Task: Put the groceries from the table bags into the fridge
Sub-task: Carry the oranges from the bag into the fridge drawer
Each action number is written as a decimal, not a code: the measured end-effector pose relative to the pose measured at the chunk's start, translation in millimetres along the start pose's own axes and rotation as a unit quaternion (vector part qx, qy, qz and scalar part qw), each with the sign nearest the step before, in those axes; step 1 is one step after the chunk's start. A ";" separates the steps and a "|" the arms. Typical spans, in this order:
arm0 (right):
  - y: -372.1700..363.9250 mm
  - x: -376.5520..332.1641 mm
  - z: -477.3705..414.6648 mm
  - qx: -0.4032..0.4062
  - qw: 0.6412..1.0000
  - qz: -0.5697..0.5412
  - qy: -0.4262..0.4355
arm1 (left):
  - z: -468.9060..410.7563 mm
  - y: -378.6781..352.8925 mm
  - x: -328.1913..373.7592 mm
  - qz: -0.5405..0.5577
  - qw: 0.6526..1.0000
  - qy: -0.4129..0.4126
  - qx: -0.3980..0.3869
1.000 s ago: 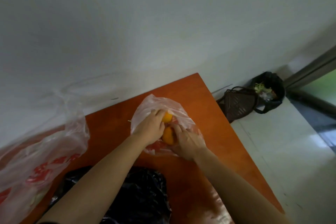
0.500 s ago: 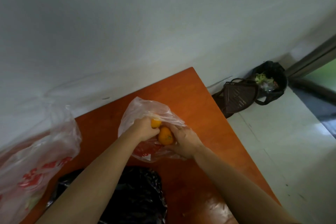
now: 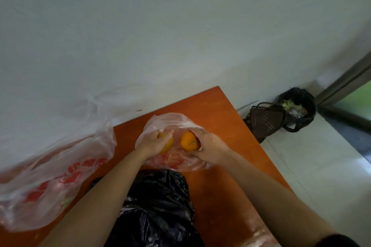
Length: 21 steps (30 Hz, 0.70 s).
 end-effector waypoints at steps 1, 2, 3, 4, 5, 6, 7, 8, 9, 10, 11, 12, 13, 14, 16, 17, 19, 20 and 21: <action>3.7 -7.6 9.9 0.016 1.000 0.008 0.000 | 9.6 2.7 1.3 -0.005 1.000 -0.021 0.001; 7.1 -14.0 21.0 0.031 0.999 0.020 -0.004 | 20.2 5.4 3.4 -0.015 0.999 -0.039 0.002; 10.3 -18.9 32.8 0.046 0.998 0.036 -0.013 | 30.2 7.8 4.7 -0.026 0.998 -0.052 0.005; 13.3 -21.8 45.2 0.063 0.996 0.052 -0.028 | 41.9 10.5 7.9 -0.040 0.997 -0.067 0.013; 17.3 -24.2 59.4 0.084 0.994 0.062 -0.043 | 52.6 13.0 12.1 -0.056 0.994 -0.085 0.026; 22.1 -25.1 74.4 0.107 0.990 0.066 -0.061 | 62.2 15.1 19.3 -0.074 0.989 -0.115 0.048; 27.7 -24.5 90.8 0.132 0.986 0.067 -0.081 | 72.0 16.4 29.6 -0.086 0.982 -0.154 0.074; 34.3 -23.3 109.2 0.160 0.980 0.067 -0.102 | 82.6 16.7 43.4 -0.089 0.972 -0.197 0.096; 42.1 -21.7 129.3 0.191 0.972 0.066 -0.121 | 94.4 16.2 60.0 -0.086 0.961 -0.236 0.114; 50.3 -19.8 151.2 0.221 0.963 0.066 -0.140 | 105.0 13.5 77.9 -0.085 0.953 -0.263 0.122; 59.2 -17.5 174.7 0.251 0.953 0.066 -0.158 | 116.2 9.0 97.6 -0.088 0.946 -0.285 0.128; 69.0 -15.0 200.0 0.280 0.941 0.069 -0.177 | 129.4 2.9 119.5 -0.091 0.939 -0.306 0.131; 79.7 -12.6 227.7 0.309 0.928 0.074 -0.196 | 142.4 -5.4 143.4 -0.092 0.928 -0.334 0.138; 90.7 -10.4 257.1 0.339 0.913 0.077 -0.214 | 158.9 -14.1 168.4 -0.093 0.914 -0.367 0.147; 112.9 -7.8 322.3 0.394 0.881 0.082 -0.247 | 198.5 -35.9 218.3 -0.090 0.880 -0.439 0.155; 123.5 -6.7 358.0 0.417 0.865 0.086 -0.264 | 221.1 -48.5 242.6 -0.083 0.865 -0.473 0.149; 140.9 -4.7 432.1 0.458 0.834 0.088 -0.294 | 271.9 -75.2 288.2 -0.071 0.836 -0.528 0.131; 147.3 -4.5 470.9 0.481 0.817 0.090 -0.305 | 300.0 -89.3 308.2 -0.064 0.821 -0.553 0.126; 152.1 -4.4 511.1 0.507 0.798 0.092 -0.313 | 328.5 -104.9 326.7 -0.056 0.805 -0.578 0.121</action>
Point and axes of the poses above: each hand's wrist, its own z-axis away from the middle knuckle, its own y-axis out of the back of the hand, x = y × z, the point moved 6 cm from there along -z, towards the middle knuckle, and after that the axes turned 6 degrees about -z, right-handed, at the moved point
